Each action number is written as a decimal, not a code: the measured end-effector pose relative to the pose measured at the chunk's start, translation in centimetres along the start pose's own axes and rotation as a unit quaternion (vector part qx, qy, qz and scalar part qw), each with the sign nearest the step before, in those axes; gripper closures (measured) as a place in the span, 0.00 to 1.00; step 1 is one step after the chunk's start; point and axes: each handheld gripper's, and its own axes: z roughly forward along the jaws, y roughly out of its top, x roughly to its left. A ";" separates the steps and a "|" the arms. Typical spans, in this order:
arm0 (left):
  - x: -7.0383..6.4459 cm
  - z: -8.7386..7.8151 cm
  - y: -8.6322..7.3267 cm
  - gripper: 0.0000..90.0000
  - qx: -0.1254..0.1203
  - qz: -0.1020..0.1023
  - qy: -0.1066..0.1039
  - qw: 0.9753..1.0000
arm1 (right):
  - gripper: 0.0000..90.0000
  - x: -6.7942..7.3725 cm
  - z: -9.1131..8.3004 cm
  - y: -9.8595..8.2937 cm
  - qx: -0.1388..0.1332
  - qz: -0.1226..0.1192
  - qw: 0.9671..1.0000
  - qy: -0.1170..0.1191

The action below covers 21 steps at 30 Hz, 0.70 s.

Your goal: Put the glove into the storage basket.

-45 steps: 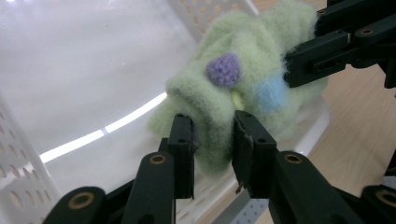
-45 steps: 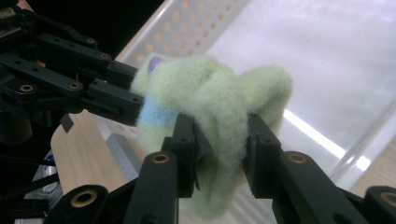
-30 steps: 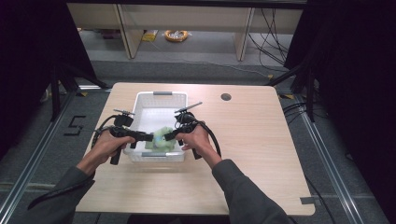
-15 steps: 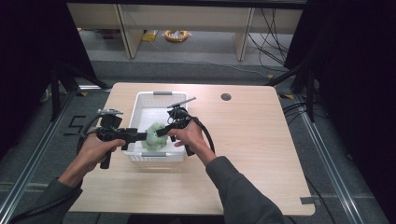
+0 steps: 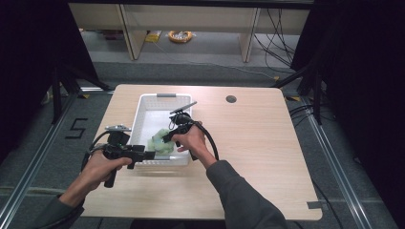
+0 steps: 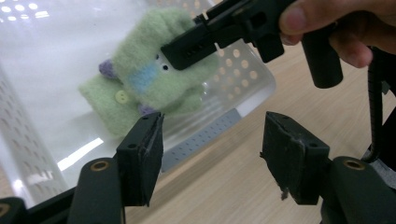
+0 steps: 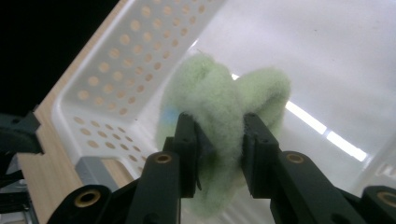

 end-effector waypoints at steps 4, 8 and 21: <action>-1.5 0.2 -1.3 0.42 -0.003 0.014 -0.014 1.000 | 0.77 -0.2 0.2 -0.2 0.012 -0.004 1.000 -0.021; -2.9 0.5 -2.9 0.41 -0.004 0.013 -0.031 0.999 | 0.75 -0.3 0.4 -0.3 0.023 -0.012 0.999 -0.042; -4.3 2.8 -6.2 0.40 0.005 0.003 -0.062 0.998 | 0.61 -0.5 0.4 -0.1 0.049 -0.064 0.991 -0.111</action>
